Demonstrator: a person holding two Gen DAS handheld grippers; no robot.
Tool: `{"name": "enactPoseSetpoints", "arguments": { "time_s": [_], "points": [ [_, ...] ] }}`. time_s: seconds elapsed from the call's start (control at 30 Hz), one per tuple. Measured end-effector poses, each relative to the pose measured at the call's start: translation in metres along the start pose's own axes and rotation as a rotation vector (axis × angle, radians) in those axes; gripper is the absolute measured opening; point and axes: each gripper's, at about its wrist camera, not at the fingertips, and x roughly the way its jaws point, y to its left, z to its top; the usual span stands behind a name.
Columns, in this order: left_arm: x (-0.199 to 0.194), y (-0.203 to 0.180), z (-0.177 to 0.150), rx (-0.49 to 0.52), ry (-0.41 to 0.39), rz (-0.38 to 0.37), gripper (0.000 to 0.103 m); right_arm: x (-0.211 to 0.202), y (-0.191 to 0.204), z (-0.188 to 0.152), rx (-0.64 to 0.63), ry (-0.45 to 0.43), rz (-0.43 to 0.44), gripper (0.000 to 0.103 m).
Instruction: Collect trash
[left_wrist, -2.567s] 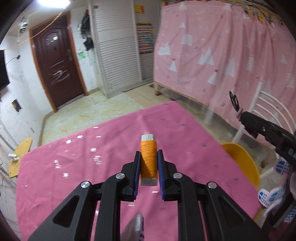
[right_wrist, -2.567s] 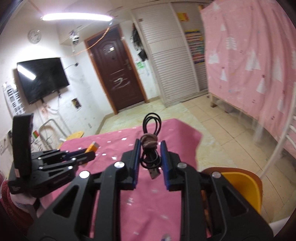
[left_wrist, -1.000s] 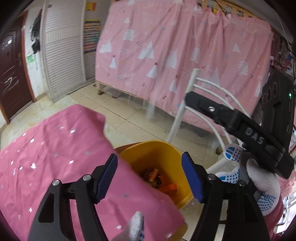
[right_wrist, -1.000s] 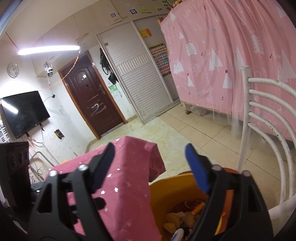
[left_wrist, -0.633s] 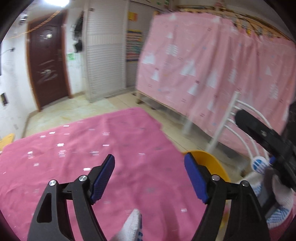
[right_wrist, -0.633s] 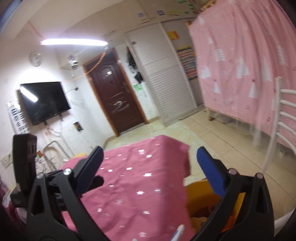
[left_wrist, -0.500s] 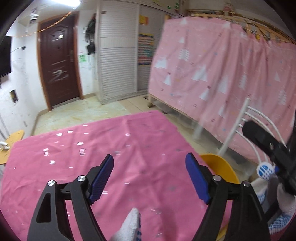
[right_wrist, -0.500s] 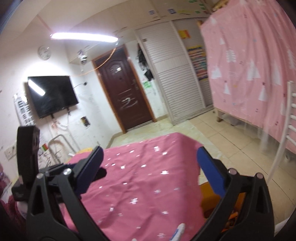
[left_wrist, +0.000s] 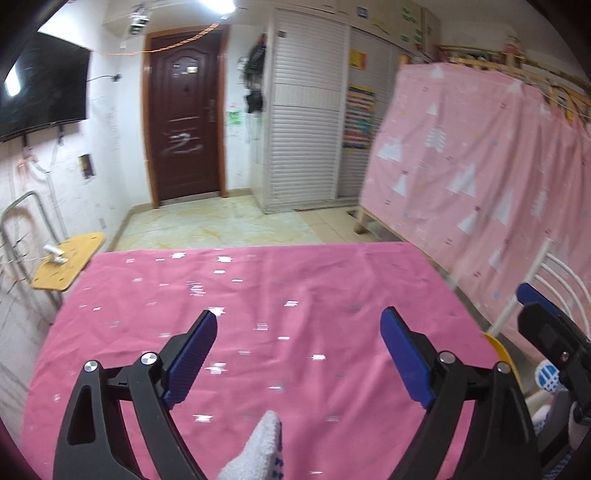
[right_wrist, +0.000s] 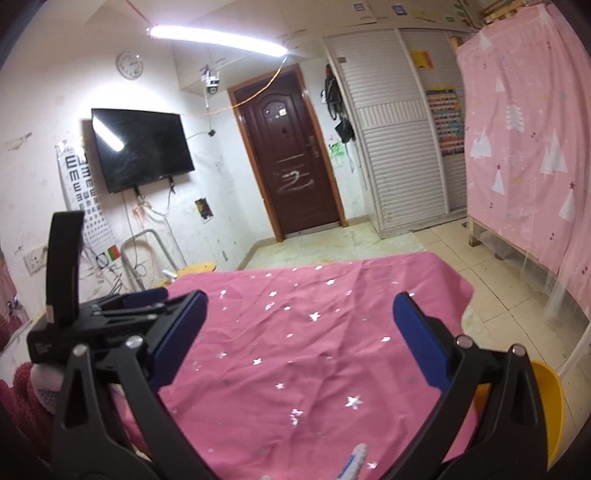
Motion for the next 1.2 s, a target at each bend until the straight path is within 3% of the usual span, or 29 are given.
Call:
{"name": "enactPoseSetpoints", "arguments": {
  "time_s": [0.33, 0.63, 1.2],
  "points": [
    [0.001, 0.062, -0.012, -0.092, -0.010, 0.123, 0.083, 0.031, 0.029, -0.012, -0.041, 0.056, 0.016, 0.097],
    [0.010, 0.084, -0.022, -0.140, -0.007, 0.123, 0.083, 0.045, 0.039, -0.015, -0.061, 0.083, -0.008, 0.097],
    [0.012, 0.085, -0.026, -0.153, 0.003, 0.125, 0.083, 0.049, 0.035, -0.019, -0.048, 0.084, -0.004, 0.097]
  ]
}}
